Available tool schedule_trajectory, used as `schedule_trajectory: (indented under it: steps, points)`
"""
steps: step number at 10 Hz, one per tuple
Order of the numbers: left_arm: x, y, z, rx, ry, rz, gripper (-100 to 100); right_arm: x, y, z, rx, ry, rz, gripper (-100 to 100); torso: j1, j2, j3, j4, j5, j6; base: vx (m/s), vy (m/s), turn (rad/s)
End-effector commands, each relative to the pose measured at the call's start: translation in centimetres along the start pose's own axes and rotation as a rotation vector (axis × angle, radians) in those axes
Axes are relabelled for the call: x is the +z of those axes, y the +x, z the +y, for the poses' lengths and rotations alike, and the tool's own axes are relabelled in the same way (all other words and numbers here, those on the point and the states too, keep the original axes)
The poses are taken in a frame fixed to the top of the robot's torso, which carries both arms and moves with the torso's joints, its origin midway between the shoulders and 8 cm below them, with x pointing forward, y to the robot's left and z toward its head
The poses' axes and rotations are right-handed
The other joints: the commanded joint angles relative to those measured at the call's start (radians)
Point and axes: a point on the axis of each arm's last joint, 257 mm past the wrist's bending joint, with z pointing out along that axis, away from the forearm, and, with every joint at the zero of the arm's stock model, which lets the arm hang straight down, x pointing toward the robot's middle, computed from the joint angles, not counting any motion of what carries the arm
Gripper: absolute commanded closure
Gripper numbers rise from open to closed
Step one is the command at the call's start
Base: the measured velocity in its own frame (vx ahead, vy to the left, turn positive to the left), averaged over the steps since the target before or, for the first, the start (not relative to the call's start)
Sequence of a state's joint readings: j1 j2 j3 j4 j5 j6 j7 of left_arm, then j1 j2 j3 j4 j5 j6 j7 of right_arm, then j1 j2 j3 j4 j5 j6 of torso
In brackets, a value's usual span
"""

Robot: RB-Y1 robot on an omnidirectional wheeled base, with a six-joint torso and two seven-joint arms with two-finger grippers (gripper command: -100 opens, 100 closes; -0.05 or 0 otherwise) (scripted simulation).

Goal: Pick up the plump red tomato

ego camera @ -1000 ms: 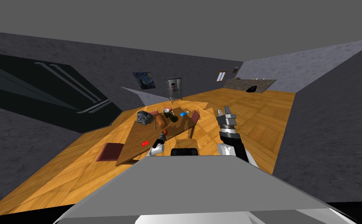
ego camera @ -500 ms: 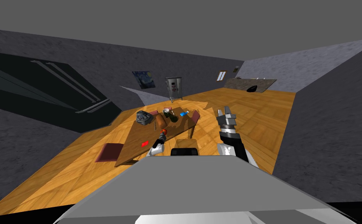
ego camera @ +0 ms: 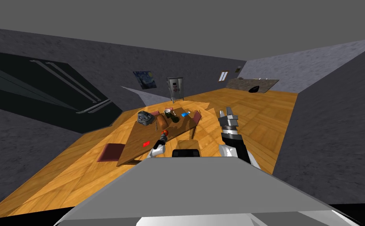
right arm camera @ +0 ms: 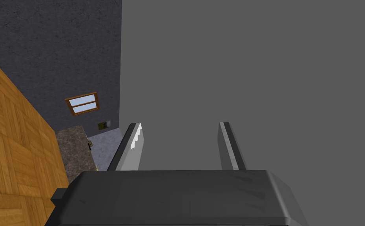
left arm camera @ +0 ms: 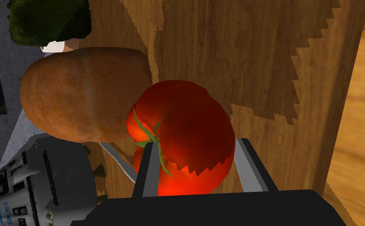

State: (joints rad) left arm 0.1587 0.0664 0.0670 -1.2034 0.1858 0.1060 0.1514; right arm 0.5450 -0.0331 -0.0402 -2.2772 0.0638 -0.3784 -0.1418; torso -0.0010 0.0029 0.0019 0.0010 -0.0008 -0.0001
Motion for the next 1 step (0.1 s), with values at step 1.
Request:
schedule_trajectory:
  steps: [1]
  points:
    - [0.0, 0.0, 0.0, 0.0, 0.0, 0.0, 0, 0.0, 0.0, 0.0, 0.0, 0.0, 0.0, 0, 0.0, 0.0, 0.0, 0.0, 0.0, 0.0, -0.007, -0.002, 0.001]
